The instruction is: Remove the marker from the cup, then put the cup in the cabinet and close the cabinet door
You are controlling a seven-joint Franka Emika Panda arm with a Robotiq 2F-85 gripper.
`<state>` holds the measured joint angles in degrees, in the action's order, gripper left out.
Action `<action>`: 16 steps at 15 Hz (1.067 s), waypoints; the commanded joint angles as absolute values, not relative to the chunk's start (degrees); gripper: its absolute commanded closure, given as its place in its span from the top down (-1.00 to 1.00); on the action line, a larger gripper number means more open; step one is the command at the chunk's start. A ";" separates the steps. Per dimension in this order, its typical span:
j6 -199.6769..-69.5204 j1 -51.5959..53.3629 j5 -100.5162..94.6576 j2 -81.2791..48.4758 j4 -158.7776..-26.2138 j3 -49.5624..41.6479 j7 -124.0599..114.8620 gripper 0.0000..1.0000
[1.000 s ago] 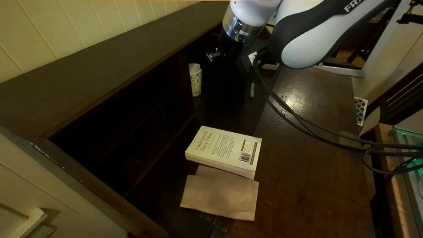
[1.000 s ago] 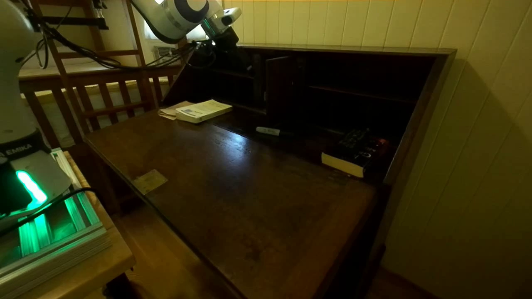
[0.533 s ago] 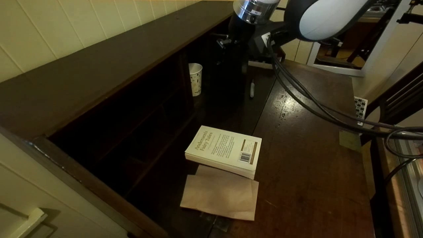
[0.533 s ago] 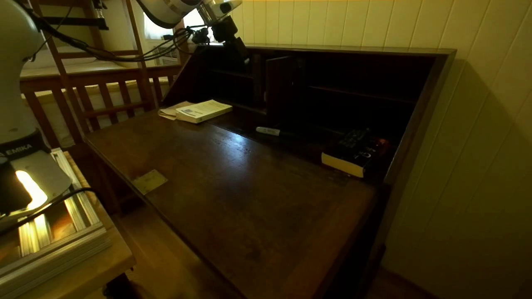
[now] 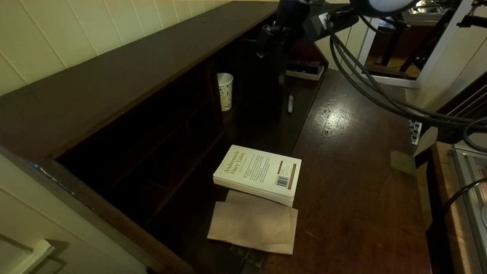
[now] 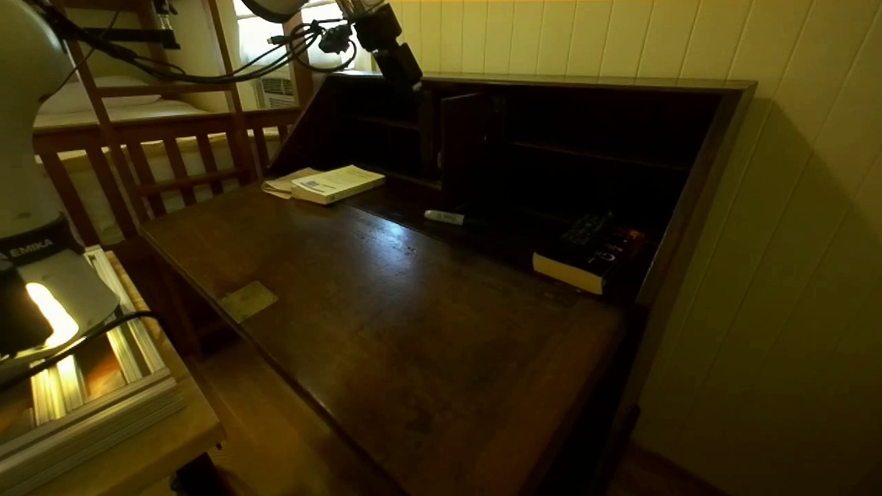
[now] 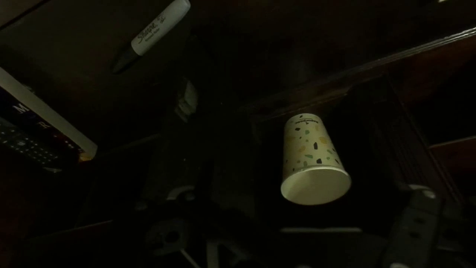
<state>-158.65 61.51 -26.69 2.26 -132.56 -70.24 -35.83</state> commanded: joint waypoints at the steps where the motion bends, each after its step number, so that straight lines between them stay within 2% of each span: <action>1: -155.11 60.40 -30.15 12.89 -134.31 -69.48 -31.52 1.00; 4: -152.17 58.76 -29.65 17.07 -134.30 -68.97 -27.74 1.00; 5: -153.00 48.66 -19.98 13.26 -134.77 -59.59 -20.03 1.00; 6: -152.26 46.19 -18.00 13.52 -134.91 -57.77 -17.53 1.00; 12: -147.94 19.11 -7.42 11.26 -134.68 -33.60 -4.92 1.00; 16: -148.73 7.73 -0.72 9.17 -134.37 -22.88 2.85 1.00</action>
